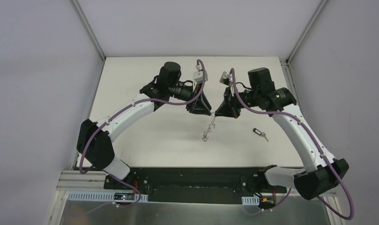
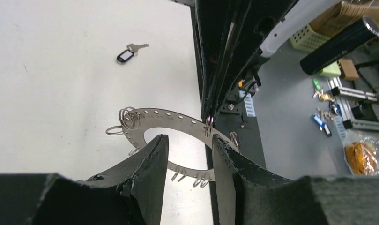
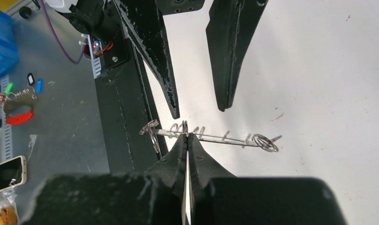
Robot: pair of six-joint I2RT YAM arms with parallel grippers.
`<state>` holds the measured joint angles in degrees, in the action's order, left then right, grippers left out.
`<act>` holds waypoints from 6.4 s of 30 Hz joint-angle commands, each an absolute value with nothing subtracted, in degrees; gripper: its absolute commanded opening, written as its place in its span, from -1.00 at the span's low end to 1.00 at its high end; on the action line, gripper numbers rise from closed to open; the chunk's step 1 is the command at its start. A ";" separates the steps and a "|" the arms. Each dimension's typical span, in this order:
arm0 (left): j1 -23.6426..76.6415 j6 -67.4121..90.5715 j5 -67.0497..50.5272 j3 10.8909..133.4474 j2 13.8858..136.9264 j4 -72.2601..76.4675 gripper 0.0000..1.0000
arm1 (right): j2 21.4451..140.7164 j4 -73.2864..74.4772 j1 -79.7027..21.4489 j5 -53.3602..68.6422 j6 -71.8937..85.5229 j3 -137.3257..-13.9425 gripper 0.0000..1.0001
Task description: Put the keys on the keyring
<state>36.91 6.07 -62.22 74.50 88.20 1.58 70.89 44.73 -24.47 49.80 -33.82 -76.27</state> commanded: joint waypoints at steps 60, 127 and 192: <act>36.05 49.01 -59.08 62.37 90.08 50.23 -1.00 | 63.70 19.52 -11.87 59.47 -8.27 -65.37 -0.16; 32.54 0.63 -41.26 90.41 90.34 -37.66 -0.10 | 65.36 37.38 -30.96 26.95 -27.25 -77.28 -1.00; 8.88 21.02 -11.57 88.14 114.77 -28.43 0.12 | 59.33 31.71 -23.02 38.41 -27.25 -59.69 -1.00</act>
<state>8.67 16.93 -11.33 87.99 115.55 -31.31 62.06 33.65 -23.70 35.66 -27.66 -60.07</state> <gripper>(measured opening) 0.557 0.008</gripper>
